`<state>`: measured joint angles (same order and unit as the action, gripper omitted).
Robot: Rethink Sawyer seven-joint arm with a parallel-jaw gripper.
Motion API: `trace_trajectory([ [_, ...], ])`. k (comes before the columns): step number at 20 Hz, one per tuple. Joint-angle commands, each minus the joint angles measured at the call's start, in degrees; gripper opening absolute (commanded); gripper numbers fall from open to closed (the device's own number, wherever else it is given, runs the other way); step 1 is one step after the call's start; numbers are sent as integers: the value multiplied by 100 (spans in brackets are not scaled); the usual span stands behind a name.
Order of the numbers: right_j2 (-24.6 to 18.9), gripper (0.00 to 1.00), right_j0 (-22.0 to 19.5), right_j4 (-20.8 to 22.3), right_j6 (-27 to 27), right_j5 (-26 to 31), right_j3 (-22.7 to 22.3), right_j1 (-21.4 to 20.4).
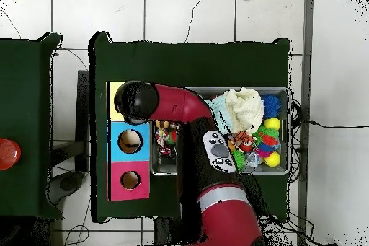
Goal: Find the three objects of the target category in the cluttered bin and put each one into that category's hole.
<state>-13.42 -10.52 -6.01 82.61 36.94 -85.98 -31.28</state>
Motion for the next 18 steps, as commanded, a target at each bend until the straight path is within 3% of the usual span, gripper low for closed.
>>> trace_trajectory([
  [1, 716, 100, 422, 703, 693, 847, -158, -769],
  [3, 1082, 100, 854, 919, 955, 1196, 152, -683],
  [4, 1198, 0, 983, 844, 1084, 1107, 149, -667],
  [7, 1279, 0, 1078, 738, 1304, 865, 50, -679],
  [13, 1383, 0, 1108, 686, 1134, 755, -19, -791],
  [15, 1252, 0, 932, 611, 903, 776, -122, -861],
  [18, 826, 0, 347, 443, 203, 855, -361, -1023],
])
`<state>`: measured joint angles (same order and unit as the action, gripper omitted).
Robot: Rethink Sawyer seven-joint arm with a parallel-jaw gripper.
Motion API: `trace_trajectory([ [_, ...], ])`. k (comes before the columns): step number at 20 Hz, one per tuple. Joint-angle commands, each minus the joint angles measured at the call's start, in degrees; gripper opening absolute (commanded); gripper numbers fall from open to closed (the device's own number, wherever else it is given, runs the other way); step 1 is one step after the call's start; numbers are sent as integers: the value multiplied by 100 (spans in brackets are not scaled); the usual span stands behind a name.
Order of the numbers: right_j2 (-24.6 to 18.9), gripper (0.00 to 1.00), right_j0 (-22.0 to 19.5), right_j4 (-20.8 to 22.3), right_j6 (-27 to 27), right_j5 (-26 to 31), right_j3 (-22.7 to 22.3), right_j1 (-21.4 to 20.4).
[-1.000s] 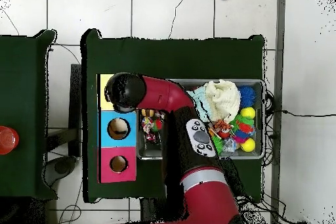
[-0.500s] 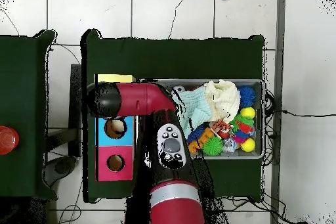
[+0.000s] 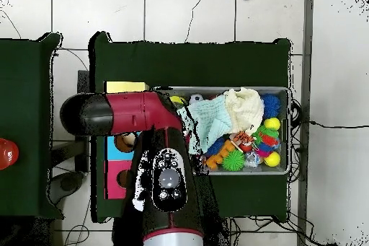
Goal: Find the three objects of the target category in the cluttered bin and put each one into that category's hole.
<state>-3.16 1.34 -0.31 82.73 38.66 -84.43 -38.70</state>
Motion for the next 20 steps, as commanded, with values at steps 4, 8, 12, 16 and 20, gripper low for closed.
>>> trace_trajectory([
  [4, -843, 0, -1748, 38, -972, 602, -708, -232],
  [8, -1350, 0, -2427, 454, -1686, 492, -568, 83],
  [12, -1408, 0, -2539, 735, -1367, 514, -665, 290],
  [16, -1221, 0, -2185, 806, -230, 181, -955, 505],
  [20, -1031, 0, -1937, 768, 387, 215, -1152, 466],
])
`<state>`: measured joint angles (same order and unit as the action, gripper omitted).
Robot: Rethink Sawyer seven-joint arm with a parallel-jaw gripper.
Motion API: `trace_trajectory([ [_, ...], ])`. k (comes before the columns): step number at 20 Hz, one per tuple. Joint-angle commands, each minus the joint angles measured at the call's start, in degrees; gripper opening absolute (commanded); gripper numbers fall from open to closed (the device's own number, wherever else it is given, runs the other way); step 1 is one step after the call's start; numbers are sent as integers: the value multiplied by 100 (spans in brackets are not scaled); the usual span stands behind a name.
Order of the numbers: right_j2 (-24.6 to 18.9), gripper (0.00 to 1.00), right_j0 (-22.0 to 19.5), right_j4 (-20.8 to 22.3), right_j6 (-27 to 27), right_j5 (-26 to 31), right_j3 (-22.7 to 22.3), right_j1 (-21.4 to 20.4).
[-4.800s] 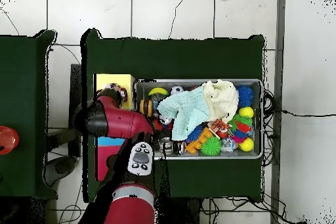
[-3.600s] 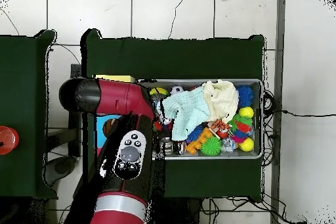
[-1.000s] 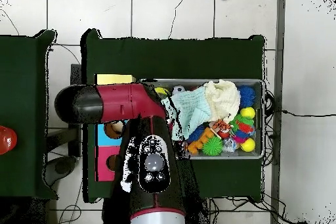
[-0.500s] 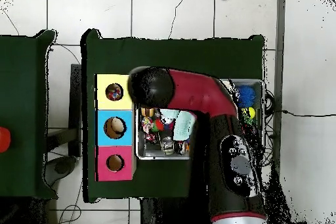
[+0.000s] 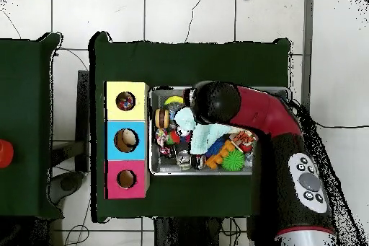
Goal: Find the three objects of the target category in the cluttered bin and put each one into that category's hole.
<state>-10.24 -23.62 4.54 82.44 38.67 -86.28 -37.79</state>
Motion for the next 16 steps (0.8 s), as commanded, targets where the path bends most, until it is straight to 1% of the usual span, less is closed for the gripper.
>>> trace_trajectory([
  [1, -283, 0, 607, 275, 490, 246, -978, 386],
  [5, -244, 0, 692, 174, 732, -42, -1195, 361],
  [9, -133, 0, 817, 141, 821, -127, -1299, 333],
  [10, -83, 0, 834, 249, 761, -252, -1311, 401],
  [12, 81, 0, 864, 707, 625, -999, -1247, 727],
  [13, 227, 0, 940, 964, 577, -1285, -1104, 926],
  [15, 541, 0, 1135, 1337, 678, -1745, -811, 1236],
  [16, 669, 0, 1239, 1481, 713, -1900, -705, 1324],
])
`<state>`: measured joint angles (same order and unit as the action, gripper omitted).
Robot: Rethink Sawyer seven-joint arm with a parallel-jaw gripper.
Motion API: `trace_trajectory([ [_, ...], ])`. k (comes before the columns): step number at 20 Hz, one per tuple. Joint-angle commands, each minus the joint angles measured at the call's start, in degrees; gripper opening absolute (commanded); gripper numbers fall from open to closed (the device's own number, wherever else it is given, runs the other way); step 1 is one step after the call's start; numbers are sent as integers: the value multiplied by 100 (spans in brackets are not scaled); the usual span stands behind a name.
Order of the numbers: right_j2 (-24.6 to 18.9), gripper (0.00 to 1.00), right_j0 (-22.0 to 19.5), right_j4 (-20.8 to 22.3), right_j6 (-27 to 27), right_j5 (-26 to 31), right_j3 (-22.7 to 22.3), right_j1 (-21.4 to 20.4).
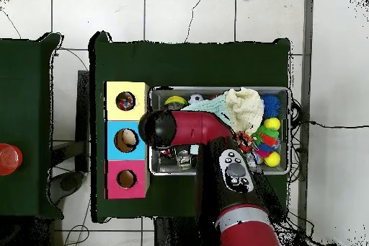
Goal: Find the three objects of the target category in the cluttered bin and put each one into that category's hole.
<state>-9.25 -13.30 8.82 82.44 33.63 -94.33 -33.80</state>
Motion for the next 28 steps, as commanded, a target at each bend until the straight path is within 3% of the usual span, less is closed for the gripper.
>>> trace_trajectory([
  [1, 627, 0, 253, 1105, 722, -1414, 179, 998],
  [7, 694, 0, 431, 977, 786, -1320, 228, 992],
  [13, -64, 0, 145, 108, 836, -595, 90, 1370],
  [14, -67, 100, 157, -80, 877, -517, 38, 1381],
  [18, -63, 100, 203, -221, 895, -353, 132, 1389],
  [24, 66, 100, 257, -302, 724, 41, 36, 720],
  [28, -93, 100, 76, -492, 638, 473, -41, 315],
])
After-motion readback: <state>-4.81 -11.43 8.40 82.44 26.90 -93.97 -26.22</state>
